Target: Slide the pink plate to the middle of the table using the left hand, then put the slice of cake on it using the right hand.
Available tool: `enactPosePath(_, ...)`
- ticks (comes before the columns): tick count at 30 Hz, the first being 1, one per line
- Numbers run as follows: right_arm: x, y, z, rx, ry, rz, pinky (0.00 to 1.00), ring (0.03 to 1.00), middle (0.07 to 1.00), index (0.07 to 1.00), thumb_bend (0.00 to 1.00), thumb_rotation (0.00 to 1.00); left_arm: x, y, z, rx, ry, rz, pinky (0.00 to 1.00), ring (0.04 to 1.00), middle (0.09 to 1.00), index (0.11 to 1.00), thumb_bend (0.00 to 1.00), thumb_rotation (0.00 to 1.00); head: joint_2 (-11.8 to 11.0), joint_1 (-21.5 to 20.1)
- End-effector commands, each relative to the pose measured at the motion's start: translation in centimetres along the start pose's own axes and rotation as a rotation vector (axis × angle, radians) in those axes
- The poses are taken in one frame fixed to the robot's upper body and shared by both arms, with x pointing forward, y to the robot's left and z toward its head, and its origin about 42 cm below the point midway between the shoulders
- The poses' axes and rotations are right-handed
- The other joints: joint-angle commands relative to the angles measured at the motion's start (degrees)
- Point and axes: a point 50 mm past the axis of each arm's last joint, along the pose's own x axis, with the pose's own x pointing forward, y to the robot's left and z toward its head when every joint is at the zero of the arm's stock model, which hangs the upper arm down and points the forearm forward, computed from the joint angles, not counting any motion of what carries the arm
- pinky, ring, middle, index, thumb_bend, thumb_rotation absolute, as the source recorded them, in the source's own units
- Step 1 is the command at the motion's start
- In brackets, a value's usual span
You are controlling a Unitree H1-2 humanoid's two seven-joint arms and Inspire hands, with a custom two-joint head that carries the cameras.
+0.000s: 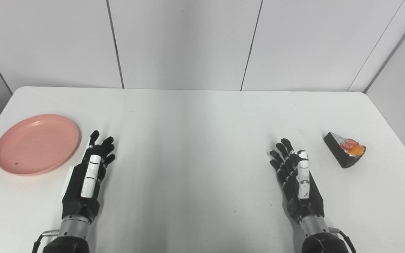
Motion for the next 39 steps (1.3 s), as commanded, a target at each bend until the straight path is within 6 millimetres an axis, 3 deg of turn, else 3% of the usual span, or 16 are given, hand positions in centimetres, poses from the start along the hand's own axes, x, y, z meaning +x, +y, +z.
enactPosePath(1,0.70,0.29,1.14,-0.004,-0.049,0.022,0.97,0.935,0.964,0.954,0.81,1.00,0.50,-0.20,1.42,0.006,-0.087,-0.020,0.93,0.939,0.920,1.000,0.79,0.87,0.06,0.16)
enactPosePath(15,0.74,0.07,0.75,-0.055,-0.114,0.056,1.00,0.953,0.970,0.970,0.86,1.00,0.43,-0.29,1.26,-0.038,-0.125,-0.047,1.00,0.997,0.999,1.000,0.81,0.85,-0.02,0.09)
enactPosePath(39,0.85,-0.38,0.31,-0.055,-0.131,0.078,1.00,0.964,0.981,0.987,0.84,1.00,0.36,-0.45,0.99,-0.024,-0.128,-0.037,1.00,1.000,1.000,1.000,0.81,0.87,-0.69,0.44)
